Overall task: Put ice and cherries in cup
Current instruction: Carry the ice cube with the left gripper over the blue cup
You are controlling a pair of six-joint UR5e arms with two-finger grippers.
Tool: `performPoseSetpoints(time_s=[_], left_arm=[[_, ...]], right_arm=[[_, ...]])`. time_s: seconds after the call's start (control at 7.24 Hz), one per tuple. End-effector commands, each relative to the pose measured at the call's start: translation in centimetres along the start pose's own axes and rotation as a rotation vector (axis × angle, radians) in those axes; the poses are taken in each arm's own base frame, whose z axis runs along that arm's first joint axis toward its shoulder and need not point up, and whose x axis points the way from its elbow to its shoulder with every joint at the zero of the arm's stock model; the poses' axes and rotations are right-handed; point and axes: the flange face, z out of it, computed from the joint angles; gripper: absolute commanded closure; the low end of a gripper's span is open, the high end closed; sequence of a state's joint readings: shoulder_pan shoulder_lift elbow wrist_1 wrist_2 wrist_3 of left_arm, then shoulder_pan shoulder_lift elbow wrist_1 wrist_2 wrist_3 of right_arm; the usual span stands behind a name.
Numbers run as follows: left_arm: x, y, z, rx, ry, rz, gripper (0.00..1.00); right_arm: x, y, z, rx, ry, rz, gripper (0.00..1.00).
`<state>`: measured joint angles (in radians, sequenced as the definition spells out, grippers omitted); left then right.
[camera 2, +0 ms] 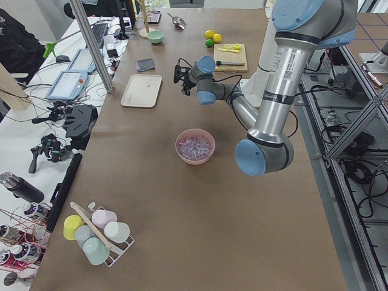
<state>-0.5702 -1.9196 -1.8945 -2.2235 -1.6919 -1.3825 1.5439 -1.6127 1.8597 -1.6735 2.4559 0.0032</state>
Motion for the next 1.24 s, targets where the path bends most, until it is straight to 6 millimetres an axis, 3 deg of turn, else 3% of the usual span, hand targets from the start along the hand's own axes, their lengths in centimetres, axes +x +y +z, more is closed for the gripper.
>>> performPoseSetpoints(time_s=[0.0,0.14,0.28,0.69,1.1], left_arm=[[8.6,4.0,4.0,-0.008,0.016,-0.087,1.0],[11.7,6.4,5.0,0.03,0.041,-0.077,1.0],[13.5,7.0,6.5,0.041,0.039,-0.074,1.0],[13.8,10.2,7.6,-0.005,0.008,-0.06,1.0],[13.8,10.6,7.8,-0.014,-0.028,-0.055,1.0]], right_arm=[[-0.5,-0.4,-0.2,0.005,0.002,-0.012,0.0],[-0.4,-0.4,-0.2,0.004,0.004,-0.011,0.0],[-0.4,-0.4,-0.2,0.004,0.004,-0.011,0.0],[-0.4,-0.3,-0.1,0.003,0.004,-0.008,0.0],[-0.1,0.1,0.1,-0.003,-0.001,-0.001,0.0]])
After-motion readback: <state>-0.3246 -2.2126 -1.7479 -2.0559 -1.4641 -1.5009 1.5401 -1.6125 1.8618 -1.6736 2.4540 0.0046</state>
